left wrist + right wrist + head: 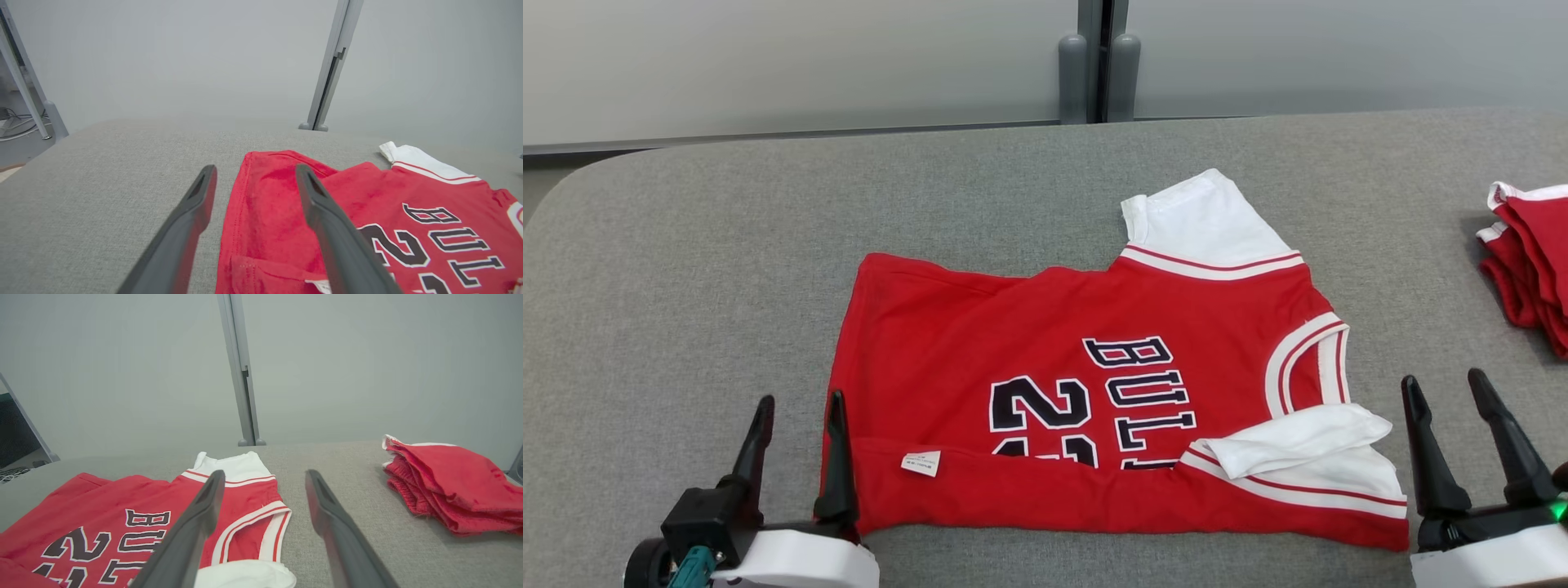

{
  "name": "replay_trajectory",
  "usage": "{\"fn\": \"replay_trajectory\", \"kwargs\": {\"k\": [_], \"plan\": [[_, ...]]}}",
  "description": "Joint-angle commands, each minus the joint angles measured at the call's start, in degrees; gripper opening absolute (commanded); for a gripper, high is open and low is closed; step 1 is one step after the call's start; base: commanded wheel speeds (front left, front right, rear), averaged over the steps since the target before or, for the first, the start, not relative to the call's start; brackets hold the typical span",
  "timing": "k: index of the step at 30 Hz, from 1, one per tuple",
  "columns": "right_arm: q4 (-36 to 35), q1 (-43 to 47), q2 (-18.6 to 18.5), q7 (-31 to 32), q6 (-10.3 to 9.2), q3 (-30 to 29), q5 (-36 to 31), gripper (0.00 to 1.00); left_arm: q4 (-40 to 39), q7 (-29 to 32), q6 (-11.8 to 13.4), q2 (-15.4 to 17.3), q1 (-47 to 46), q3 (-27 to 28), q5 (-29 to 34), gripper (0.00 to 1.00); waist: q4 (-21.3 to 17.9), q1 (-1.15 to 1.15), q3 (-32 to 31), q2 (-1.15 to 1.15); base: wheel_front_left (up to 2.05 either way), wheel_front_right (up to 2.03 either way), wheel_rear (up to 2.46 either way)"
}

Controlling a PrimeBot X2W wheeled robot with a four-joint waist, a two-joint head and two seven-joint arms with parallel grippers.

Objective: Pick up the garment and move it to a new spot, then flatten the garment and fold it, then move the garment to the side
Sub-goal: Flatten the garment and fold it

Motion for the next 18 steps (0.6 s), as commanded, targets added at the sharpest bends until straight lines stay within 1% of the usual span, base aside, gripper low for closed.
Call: {"fn": "replay_trajectory", "kwargs": {"k": [1,6,12,14,18], "plan": [[-1.0,-0.3,-0.1,0.6,0.00,-0.3,-0.8,1.00,-0.1,-0.7,0.3,0.4,-1.1,0.0,0.7,1.00,0.0,0.00,-0.1,0.00,0.00,0.00,0.00],[-4.5,0.6,0.7,3.0,0.00,-1.1,-2.2,1.00,0.8,-1.5,0.5,0.4,-2.5,-0.7,1.9,1.00,0.2,0.00,-0.3,0.00,0.00,0.00,0.00],[-5.3,1.2,1.3,4.3,0.00,-1.7,-2.5,1.00,2.9,-1.3,-0.1,0.8,-4.1,-1.4,2.1,1.00,0.5,0.00,0.3,0.00,0.00,0.00,0.00],[-5.5,1.1,1.5,4.4,0.00,-1.9,-2.4,1.00,4.2,-1.0,-0.5,0.9,-5.5,-1.7,1.9,1.00,0.6,0.00,0.9,0.00,0.00,0.00,0.00],[-6.0,0.2,1.5,4.8,0.00,-1.7,-1.8,1.00,9.1,0.5,-3.1,0.6,-11.1,-2.5,0.4,1.00,0.5,0.00,3.1,0.00,0.00,0.00,0.00]]}}
